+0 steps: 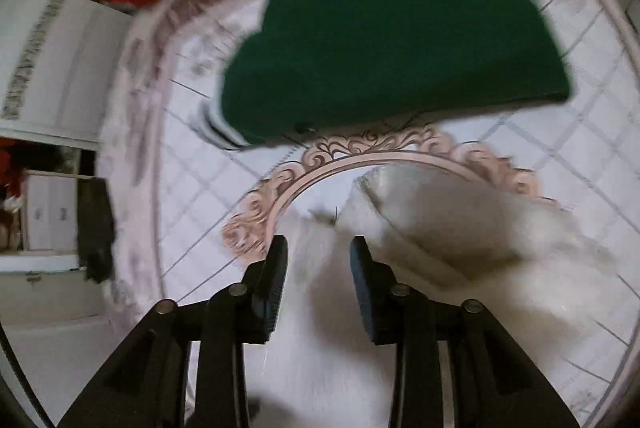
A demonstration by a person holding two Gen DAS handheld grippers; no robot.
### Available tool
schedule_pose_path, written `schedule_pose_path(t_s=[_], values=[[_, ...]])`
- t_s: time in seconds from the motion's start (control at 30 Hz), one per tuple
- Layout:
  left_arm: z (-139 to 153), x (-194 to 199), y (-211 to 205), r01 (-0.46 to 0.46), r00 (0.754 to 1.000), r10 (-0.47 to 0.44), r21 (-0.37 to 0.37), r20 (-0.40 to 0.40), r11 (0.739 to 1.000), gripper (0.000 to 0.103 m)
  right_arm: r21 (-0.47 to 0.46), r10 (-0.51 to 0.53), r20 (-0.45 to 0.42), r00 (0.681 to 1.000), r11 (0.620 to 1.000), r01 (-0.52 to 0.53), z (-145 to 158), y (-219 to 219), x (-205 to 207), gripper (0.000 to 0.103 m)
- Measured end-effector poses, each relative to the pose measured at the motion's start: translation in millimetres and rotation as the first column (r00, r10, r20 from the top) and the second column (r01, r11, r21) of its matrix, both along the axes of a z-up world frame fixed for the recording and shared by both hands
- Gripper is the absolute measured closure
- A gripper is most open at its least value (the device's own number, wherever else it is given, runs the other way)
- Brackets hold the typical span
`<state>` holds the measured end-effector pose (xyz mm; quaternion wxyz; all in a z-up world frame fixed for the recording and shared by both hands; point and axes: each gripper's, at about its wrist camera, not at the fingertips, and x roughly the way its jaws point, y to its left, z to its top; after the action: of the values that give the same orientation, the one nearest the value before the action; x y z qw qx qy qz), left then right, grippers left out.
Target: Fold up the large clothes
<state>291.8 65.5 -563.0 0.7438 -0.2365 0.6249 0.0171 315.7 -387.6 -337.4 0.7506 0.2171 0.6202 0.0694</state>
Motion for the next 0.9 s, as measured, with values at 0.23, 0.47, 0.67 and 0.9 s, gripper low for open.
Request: schedule_pose_path(t_s=[0.23,0.47,0.67,0.9], values=[[2.4,11.2,-24.0,0.043,0.999,-0.043,0.004,0.0,0.999,0.023,0.031,0.025,-0.078,0.997,0.999,-0.023,7.0,-22.4,-78.2,0.021],[-31.0,39.2,-39.7,0.079,0.997,-0.077,0.069,-0.024,0.994,0.023,-0.078,0.013,-0.114,0.993,0.997,-0.022,-88.7,-10.1,6.3,0.039],[-20.9,34.5,-23.9,0.032,0.999,-0.032,0.041,-0.022,0.999,0.023,-0.114,-0.006,-0.15,0.989,0.993,-0.012,-76.8,-8.0,12.9,0.037],[-1.7,-5.0,17.1,-0.097,0.995,0.1,0.11,-0.026,0.989,0.023,-0.037,0.172,-0.09,0.981,0.984,-0.176,-33.9,37.8,-49.0,0.068]])
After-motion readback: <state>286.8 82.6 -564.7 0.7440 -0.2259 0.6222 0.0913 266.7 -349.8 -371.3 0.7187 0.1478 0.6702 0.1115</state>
